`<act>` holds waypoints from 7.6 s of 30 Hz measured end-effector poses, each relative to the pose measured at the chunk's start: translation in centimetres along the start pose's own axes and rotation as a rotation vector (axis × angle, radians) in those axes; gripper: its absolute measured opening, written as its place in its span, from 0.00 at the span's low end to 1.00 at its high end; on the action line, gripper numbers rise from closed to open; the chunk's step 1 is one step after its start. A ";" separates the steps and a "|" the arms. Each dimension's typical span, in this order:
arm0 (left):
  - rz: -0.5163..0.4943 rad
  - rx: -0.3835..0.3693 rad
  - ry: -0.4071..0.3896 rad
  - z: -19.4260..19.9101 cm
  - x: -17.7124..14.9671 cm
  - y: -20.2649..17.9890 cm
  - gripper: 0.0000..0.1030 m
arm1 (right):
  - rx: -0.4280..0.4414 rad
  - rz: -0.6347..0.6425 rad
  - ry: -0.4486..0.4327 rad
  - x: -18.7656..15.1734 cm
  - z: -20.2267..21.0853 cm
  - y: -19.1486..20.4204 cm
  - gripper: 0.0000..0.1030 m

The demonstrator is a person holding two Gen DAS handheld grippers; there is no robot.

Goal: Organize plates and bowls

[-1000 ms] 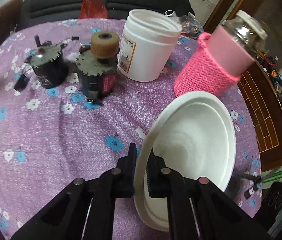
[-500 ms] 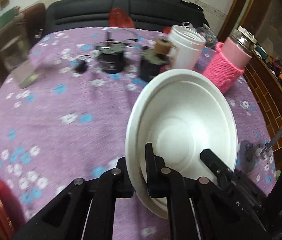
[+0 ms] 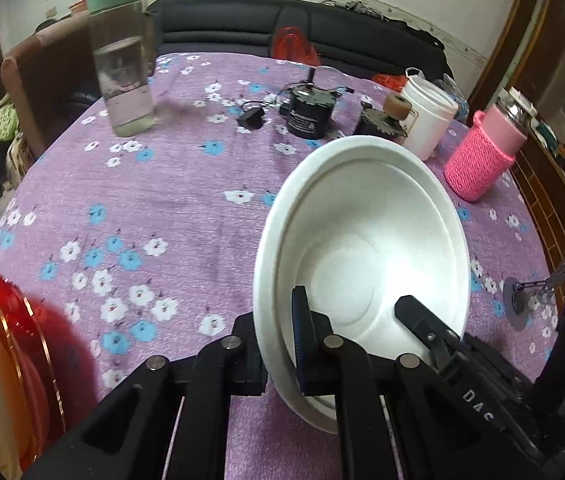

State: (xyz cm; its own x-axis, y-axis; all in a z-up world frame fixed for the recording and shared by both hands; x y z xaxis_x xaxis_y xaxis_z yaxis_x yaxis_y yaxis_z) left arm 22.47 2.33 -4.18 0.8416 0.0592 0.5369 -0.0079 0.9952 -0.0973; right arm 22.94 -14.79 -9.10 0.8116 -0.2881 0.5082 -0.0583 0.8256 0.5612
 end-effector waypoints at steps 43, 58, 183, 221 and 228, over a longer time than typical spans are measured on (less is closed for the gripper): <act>0.344 0.192 -0.236 18.0 -11.8 24.0 0.10 | 0.115 0.493 0.092 -12.4 0.3 28.9 0.15; 0.342 0.175 -0.206 15.7 -12.0 25.0 0.33 | 0.056 0.464 0.131 -13.0 -2.6 27.8 0.17; 0.263 0.376 -0.594 21.9 -20.8 14.2 1.00 | -0.158 0.500 -0.177 -21.4 6.2 20.5 0.88; 0.242 0.316 -0.317 18.4 -20.8 15.0 1.00 | -0.190 0.520 -0.174 -21.5 6.6 20.4 0.89; 0.230 0.279 -0.290 17.8 -21.0 14.3 1.00 | -0.230 0.514 -0.164 -21.1 6.2 19.8 0.89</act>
State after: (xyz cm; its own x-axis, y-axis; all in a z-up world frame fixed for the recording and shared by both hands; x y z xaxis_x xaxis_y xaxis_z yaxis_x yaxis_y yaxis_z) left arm -4.95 16.73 -1.94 0.6156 0.2604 0.7438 -0.3550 0.9343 -0.0333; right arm 1.02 4.68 -4.65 0.6107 0.1211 0.7825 -0.2784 0.9580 0.0690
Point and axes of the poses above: each gripper's, at about its wrist camera, not at the fingertips, and z roughly against the way its jaws point, y to its left, x to its top, the point moved 1 cm from there along -z, roughly the way its jaws point, and after that the axes turned 4 degrees about -z, right-handed, at the moved point
